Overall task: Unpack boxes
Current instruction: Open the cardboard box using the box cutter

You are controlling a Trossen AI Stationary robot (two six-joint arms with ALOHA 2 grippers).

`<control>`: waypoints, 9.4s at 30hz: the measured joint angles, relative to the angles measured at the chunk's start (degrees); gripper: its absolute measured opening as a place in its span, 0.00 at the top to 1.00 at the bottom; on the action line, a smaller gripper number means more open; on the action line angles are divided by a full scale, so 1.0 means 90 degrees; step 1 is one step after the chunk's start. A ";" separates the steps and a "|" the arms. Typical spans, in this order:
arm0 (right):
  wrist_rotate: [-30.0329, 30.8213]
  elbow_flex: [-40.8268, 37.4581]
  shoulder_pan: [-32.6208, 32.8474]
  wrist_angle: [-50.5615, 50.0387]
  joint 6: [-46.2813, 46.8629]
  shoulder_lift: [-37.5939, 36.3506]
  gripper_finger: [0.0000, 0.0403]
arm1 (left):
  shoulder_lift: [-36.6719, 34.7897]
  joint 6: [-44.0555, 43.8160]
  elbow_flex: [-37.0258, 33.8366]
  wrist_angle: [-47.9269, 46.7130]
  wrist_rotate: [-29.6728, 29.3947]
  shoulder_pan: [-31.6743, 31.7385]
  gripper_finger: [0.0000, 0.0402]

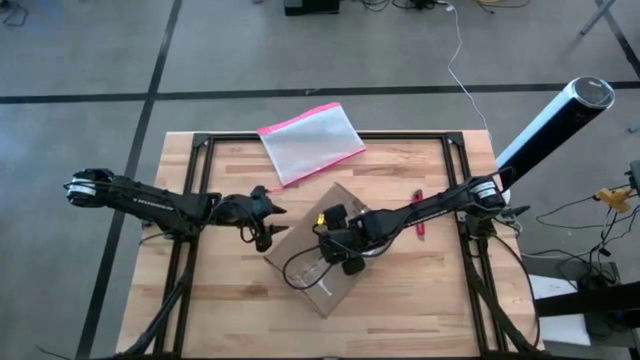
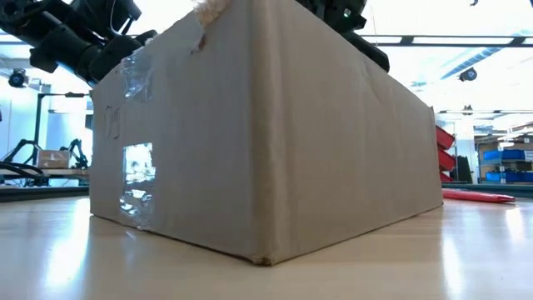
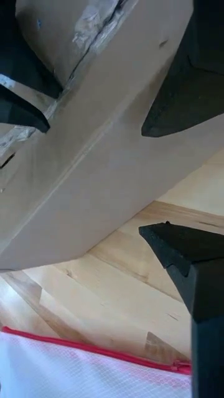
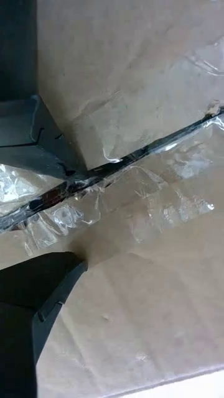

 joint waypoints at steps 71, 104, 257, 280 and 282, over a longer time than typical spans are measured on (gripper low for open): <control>-0.0221 -0.1275 0.1798 0.2932 0.3138 -0.1582 0.87 | 0.1689 0.2597 0.2546 -0.2629 -0.1775 -0.3106 0.48; 0.0559 -0.1218 0.2185 0.1627 0.4269 -0.0892 0.55 | 0.3080 0.2603 0.4592 -0.4011 -0.1358 -0.3288 0.48; 0.2273 0.0068 0.2032 -0.0704 0.3937 -0.0465 0.56 | 0.4005 0.1986 0.4719 -0.3152 -0.1045 -0.3133 1.00; 0.1562 0.0049 0.1934 -0.0295 0.3857 -0.0448 0.60 | 0.4005 0.2775 0.4709 -0.2432 -0.1522 -0.3189 1.00; 0.1565 0.0028 0.1932 -0.0273 0.3878 -0.0449 0.60 | 0.4005 0.2870 0.4709 -0.2400 -0.1732 -0.3235 1.00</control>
